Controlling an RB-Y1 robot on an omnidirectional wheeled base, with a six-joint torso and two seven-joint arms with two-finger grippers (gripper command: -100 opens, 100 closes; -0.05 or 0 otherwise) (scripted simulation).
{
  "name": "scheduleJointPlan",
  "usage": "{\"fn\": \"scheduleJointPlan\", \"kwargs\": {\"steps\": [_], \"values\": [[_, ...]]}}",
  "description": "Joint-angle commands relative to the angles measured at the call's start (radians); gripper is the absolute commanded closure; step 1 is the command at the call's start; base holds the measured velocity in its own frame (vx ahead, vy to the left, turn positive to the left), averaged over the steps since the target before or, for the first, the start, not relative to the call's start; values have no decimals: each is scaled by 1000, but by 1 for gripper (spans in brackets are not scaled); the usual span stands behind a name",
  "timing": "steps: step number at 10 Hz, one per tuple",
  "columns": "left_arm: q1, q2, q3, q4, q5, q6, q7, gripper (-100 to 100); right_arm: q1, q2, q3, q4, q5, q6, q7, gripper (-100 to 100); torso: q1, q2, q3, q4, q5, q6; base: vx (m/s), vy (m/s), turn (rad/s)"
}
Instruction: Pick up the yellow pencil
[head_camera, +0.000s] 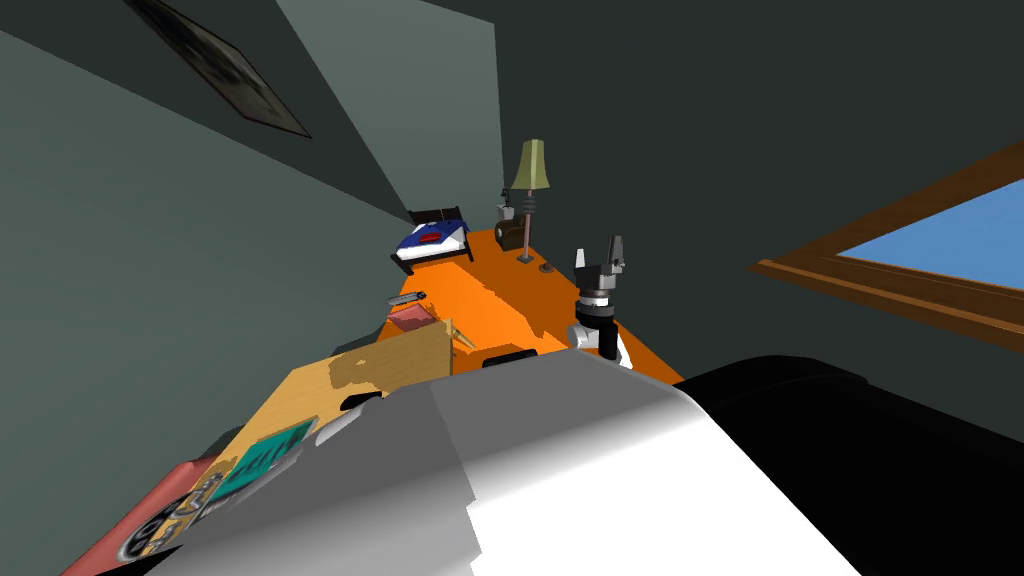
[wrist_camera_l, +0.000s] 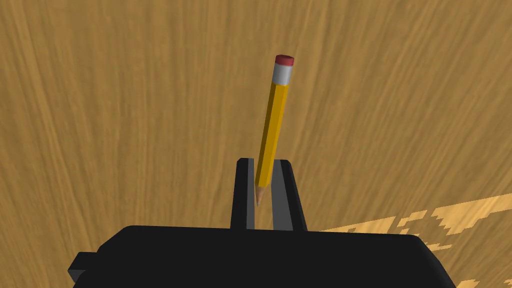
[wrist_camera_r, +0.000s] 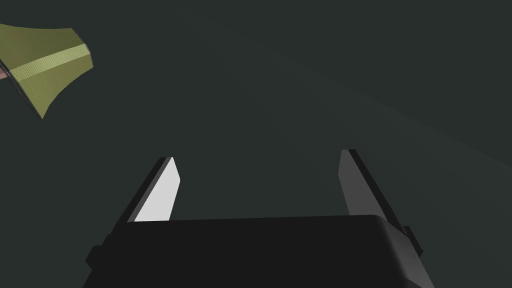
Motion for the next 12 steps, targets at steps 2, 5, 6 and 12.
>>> {"fn": "scheduleJointPlan", "kwargs": {"steps": [2, 5, 6, 12], "values": [[12, -1, 30, -7, -4, 21, -26, 100, 0, 0, 0, 0, 0, 0, 0, 0, 0, 0, 0, 0, 0, 0, 20, -5, 88], [34, -3, 91, -24, -19, 66, -76, 100, 0, 0, 0, 0, 0, 0, 0, 0, -3, -4, -2, -1, -1, -1, 64, -38, 147], [41, -3, 111, -29, -24, 80, -93, 100, 0, 0, 0, 0, 0, 0, 0, 0, -3, -4, -2, -1, -1, -1, 64, -24, 120], [67, -5, 181, -49, -42, 131, -152, 0, 0, 0, 0, 0, 0, 0, 0, 0, -1, -2, -1, -1, 0, 0, 41, -21, 85]]}}
